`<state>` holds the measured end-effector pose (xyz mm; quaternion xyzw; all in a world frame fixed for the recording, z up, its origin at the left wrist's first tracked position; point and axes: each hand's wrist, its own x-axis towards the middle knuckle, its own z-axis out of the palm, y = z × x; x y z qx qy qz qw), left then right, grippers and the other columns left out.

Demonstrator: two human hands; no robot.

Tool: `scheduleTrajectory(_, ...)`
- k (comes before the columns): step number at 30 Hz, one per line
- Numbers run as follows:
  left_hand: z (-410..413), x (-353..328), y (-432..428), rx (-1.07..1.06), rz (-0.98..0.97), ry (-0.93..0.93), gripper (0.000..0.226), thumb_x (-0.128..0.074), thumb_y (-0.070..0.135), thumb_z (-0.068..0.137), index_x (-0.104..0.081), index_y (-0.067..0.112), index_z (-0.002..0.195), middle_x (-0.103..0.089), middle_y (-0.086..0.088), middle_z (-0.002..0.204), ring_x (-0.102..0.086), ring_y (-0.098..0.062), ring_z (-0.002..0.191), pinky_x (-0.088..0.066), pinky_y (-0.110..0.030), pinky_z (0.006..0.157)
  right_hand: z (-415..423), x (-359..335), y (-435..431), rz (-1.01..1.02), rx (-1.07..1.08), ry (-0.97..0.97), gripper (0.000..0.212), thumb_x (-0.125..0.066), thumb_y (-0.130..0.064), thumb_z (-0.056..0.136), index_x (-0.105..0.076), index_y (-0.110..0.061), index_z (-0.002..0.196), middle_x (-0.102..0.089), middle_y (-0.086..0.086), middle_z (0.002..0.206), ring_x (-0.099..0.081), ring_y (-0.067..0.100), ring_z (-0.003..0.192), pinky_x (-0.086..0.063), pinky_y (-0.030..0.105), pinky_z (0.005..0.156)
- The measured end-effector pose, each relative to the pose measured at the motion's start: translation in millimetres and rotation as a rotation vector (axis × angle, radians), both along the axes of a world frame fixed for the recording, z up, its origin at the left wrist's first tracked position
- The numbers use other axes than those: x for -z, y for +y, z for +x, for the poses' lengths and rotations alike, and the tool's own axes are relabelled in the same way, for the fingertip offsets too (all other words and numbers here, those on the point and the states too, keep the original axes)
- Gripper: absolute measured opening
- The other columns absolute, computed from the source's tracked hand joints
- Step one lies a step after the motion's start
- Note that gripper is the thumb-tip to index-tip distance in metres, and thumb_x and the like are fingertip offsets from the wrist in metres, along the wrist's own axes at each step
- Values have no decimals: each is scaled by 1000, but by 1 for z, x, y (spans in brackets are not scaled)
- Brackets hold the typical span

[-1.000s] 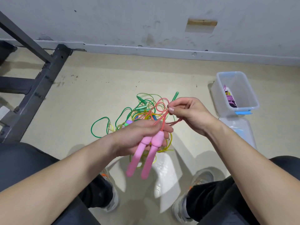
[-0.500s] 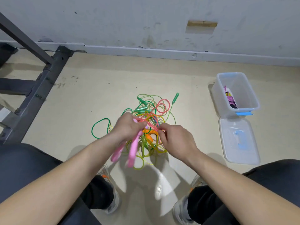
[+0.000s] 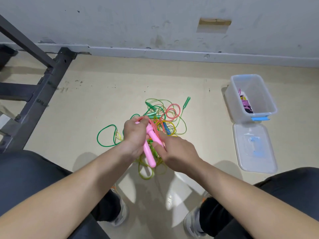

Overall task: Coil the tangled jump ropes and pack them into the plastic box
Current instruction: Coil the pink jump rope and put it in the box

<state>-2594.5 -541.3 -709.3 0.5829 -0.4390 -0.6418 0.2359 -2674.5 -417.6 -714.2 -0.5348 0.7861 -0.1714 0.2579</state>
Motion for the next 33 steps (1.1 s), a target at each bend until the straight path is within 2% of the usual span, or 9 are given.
scheduleTrajectory(2, -4, 0, 3, -56, 3, 25, 20, -64, 21, 98, -68, 4, 109, -69, -20, 102, -67, -30, 78, -62, -46, 77, -1, -3, -1, 17, -5, 97, 34, -36, -61, 98, -46, -35, 118, -53, -6, 83, -59, 25, 88, -31, 35, 62)
scheduleTrajectory(6, -8, -3, 6, -93, -12, 104, 7, -65, 20, 97, -71, 16, 99, -68, -25, 103, -72, -37, 86, -61, -52, 81, -2, -9, -7, 23, 126, -40, 38, -43, -68, 89, -49, -30, 88, -53, -9, 78, -56, 20, 77, -35, 32, 58)
scheduleTrajectory(9, -11, -4, 9, -86, -52, 129, 8, -63, 20, 98, -71, 20, 97, -70, -20, 98, -73, -36, 86, -60, -54, 83, -3, -7, -14, 59, 125, -71, 43, -48, -70, 81, -49, -29, 94, -52, -6, 88, -58, 19, 79, -42, 35, 64)
scheduleTrajectory(12, -13, -5, 10, -93, 7, 204, 14, -57, 17, 103, -66, 11, 111, -74, -15, 92, -74, -22, 72, -62, -36, 66, -7, -6, -17, 83, 74, -108, 46, -50, -65, 79, -44, -25, 101, -60, -6, 76, -59, 21, 75, -42, 34, 59)
scheduleTrajectory(15, -10, -12, 7, -105, 119, 249, 19, -53, 18, 104, -64, 9, 116, -76, -9, 77, -71, -21, 61, -58, -30, 57, -9, -4, -19, 59, 68, -175, 54, -49, -67, 71, -45, -28, 108, -63, -6, 76, -61, 18, 73, -52, 38, 63)
scheduleTrajectory(22, -7, -15, 6, -73, 225, 296, 17, -55, 19, 103, -67, 13, 113, -66, -10, 88, -65, -22, 69, -55, -34, 72, -13, -8, -17, 40, 20, -322, 39, -63, -43, 61, -43, -29, 91, -63, -3, 74, -62, 19, 68, -56, 44, 61)
scheduleTrajectory(25, -3, -13, -1, 81, 123, 187, 16, -58, 20, 101, -66, 13, 113, -66, -9, 91, -63, -22, 74, -53, -27, 60, -13, -8, -14, 32, 16, -343, 34, -63, -42, 67, -41, -29, 91, -58, -2, 80, -58, 19, 68, -51, 41, 59)
scheduleTrajectory(29, 9, -20, -24, 485, -223, -37, 6, -61, 18, 96, -65, 19, 101, -67, -1, 82, -60, -16, 70, -47, -29, 63, -22, -4, -9, 44, -64, -262, 44, -60, -49, 67, -43, -23, 98, -55, 0, 85, -56, 20, 72, -50, 42, 63)
scheduleTrajectory(33, 14, -32, -28, 874, -365, -191, 22, -56, 44, 88, -69, 26, 92, -67, -8, 81, -62, -24, 66, -52, -36, 57, -26, -4, -8, 82, -166, -191, 42, -63, -44, 71, -42, -21, 99, -51, -3, 80, -51, 17, 67, -46, 42, 60)
